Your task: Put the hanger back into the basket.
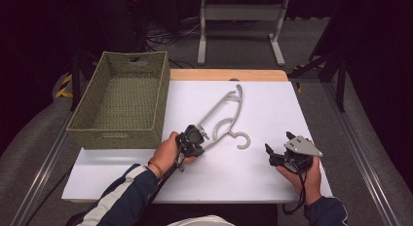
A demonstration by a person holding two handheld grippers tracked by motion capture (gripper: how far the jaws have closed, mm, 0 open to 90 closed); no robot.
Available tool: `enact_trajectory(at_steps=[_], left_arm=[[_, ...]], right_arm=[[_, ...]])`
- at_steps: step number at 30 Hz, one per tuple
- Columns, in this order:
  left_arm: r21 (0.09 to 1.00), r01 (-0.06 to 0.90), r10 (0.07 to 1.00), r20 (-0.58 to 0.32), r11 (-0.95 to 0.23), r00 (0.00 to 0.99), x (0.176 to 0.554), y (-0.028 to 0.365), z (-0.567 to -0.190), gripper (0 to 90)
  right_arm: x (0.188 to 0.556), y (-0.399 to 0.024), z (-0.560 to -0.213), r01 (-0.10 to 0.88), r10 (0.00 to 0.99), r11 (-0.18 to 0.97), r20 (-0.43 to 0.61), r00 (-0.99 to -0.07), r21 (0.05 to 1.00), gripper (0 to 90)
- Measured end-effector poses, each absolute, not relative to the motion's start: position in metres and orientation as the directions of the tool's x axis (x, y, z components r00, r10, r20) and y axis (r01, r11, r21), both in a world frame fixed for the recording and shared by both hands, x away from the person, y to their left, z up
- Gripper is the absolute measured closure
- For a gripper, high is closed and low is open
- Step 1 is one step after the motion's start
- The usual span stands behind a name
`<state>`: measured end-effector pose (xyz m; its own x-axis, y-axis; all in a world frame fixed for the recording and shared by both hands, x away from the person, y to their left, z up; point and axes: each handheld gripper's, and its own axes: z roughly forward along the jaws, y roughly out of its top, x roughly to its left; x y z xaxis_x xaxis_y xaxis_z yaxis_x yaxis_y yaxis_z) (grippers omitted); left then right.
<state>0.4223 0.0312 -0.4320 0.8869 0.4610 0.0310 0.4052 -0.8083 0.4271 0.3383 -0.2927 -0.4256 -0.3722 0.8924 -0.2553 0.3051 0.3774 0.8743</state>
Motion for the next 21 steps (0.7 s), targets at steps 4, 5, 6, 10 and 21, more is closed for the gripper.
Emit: enact_trajectory(at_steps=[4, 5, 6, 10, 21], left_arm=[[0.419, 0.399, 0.449, 0.025, -0.816, 0.893, 0.430, 0.019, -0.431, 74.8], [0.419, 0.402, 0.451, 0.020, -0.814, 0.892, 0.431, 0.017, -0.431, 74.2], [0.417, 0.402, 0.447, 0.012, -0.815, 0.894, 0.434, 0.015, -0.431, 74.2], [0.389, 0.391, 0.421, -0.007, -0.834, 0.907, 0.441, 0.009, -0.430, 71.7], [0.412, 0.378, 0.421, 0.015, -0.829, 0.907, 0.441, 0.008, -0.432, 80.4]], right_arm=[[0.339, -0.293, -0.426, 0.310, 0.892, 0.377, -0.253, -0.375, 0.873, 17.8], [0.339, -0.294, -0.426, 0.311, 0.892, 0.379, -0.254, -0.374, 0.872, 17.8], [0.339, -0.294, -0.426, 0.311, 0.892, 0.379, -0.254, -0.374, 0.872, 17.8], [0.340, -0.296, -0.426, 0.314, 0.895, 0.371, -0.247, -0.370, 0.874, 17.8], [0.340, -0.293, -0.426, 0.313, 0.891, 0.380, -0.252, -0.378, 0.871, 18.0]])
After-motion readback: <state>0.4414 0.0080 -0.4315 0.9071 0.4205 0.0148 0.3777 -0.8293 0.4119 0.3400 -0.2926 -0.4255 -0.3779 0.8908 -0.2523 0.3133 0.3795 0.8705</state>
